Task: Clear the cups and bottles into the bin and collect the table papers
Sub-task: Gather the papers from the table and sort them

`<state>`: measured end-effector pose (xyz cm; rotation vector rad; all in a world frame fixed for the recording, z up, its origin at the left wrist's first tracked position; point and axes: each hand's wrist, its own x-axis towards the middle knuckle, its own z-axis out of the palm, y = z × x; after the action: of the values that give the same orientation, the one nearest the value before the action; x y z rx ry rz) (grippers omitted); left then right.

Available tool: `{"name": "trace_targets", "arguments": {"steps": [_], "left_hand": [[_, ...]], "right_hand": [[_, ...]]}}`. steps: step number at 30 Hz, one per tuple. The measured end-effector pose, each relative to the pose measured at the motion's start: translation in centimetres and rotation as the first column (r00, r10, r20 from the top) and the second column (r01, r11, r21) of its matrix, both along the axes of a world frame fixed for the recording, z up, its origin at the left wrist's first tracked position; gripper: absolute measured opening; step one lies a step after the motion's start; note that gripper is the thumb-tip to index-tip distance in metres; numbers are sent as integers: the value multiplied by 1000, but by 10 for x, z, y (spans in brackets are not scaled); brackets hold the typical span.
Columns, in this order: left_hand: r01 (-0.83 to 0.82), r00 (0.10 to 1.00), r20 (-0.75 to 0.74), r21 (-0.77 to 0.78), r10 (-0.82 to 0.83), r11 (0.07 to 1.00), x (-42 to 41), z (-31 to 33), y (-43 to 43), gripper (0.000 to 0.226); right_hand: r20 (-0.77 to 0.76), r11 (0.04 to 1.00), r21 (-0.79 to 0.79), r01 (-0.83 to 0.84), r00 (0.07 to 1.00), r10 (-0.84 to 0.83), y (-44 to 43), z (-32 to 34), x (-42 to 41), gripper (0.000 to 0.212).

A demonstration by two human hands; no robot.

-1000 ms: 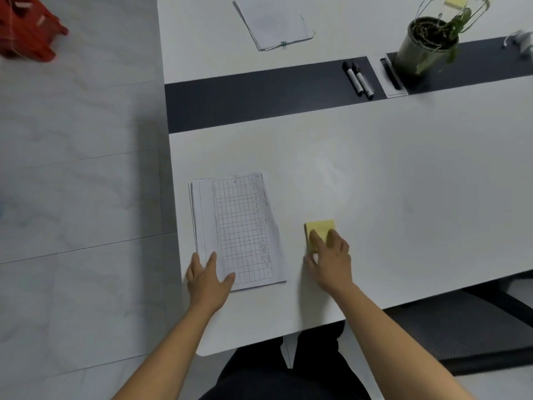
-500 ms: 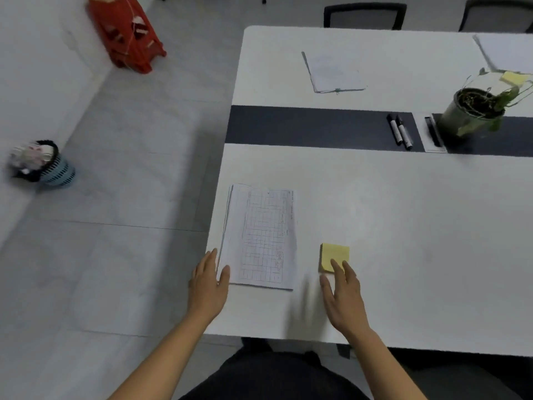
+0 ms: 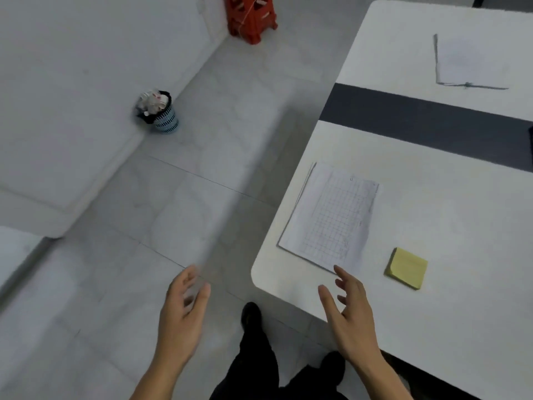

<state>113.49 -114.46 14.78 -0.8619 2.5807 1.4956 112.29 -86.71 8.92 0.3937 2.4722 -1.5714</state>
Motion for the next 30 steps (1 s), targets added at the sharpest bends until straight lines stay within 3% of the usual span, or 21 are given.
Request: {"name": "trace_targets", "arguments": {"steps": [6,16,22,30], "left_hand": [[-128,982,-132,34,131,991,-33,0,-101,39],[-43,982,-181,105,62,994,-196,5,-285,35],[185,968,-189,99,-164,978,-315,20,-286,37],[376,918,-161,66,-362,924,-503,-3,-236,37]], "right_hand": [[-107,999,22,-27,994,29,-85,23,-63,50],[-146,995,77,57,988,-45,-262,48,-194,50],[-219,964,86,250,949,-227,-267,71,-261,55],[-197,883,64,466,873,-446,-255,24,-386,55]]}}
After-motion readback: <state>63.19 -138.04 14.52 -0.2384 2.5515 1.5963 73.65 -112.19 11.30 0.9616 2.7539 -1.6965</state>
